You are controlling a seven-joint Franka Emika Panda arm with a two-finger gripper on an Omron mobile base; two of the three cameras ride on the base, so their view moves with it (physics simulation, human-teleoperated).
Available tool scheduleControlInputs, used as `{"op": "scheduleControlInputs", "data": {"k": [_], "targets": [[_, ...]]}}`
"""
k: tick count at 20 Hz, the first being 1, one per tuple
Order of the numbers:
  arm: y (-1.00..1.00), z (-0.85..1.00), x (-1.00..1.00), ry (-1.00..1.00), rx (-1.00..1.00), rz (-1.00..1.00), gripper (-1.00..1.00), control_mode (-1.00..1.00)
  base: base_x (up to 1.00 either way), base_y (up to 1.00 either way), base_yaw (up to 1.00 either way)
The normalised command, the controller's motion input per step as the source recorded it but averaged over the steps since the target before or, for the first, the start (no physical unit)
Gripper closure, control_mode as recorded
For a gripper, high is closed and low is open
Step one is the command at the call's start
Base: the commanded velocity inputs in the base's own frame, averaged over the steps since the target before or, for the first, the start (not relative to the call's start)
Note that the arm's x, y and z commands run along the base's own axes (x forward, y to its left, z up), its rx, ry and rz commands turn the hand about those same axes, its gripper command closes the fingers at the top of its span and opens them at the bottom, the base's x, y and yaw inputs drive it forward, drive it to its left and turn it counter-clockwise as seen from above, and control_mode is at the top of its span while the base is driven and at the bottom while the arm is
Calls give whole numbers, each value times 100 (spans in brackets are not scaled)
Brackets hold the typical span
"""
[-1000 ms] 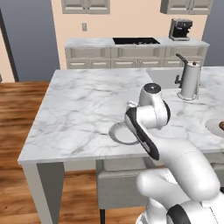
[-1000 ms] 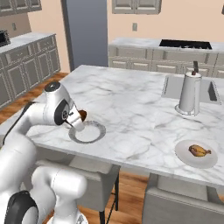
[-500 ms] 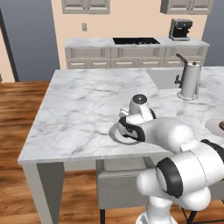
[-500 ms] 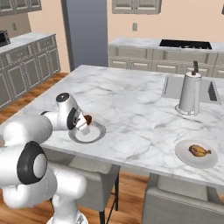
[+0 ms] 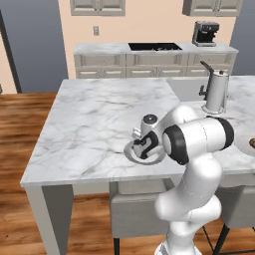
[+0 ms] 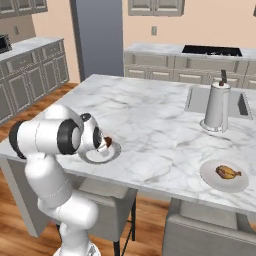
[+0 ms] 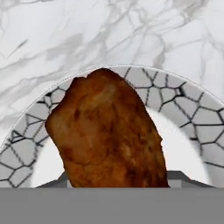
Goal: Take the chicken drumsticks from the pan and place one on each plate on the dining counter.
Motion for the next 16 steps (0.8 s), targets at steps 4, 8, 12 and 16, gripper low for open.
{"op": "scheduleControlInputs", "data": {"k": [4,8,12,16], "targets": [[0,-64,37,6,-1,-4,100,-100,0,0,0],[0,-42,5,1,0,-5,-100,-100,0,0,0],[-10,-11,7,-1,3,-4,-100,-100,0,0,0],[-25,2,-4,-22,22,0,-100,-100,0,0,0]]}}
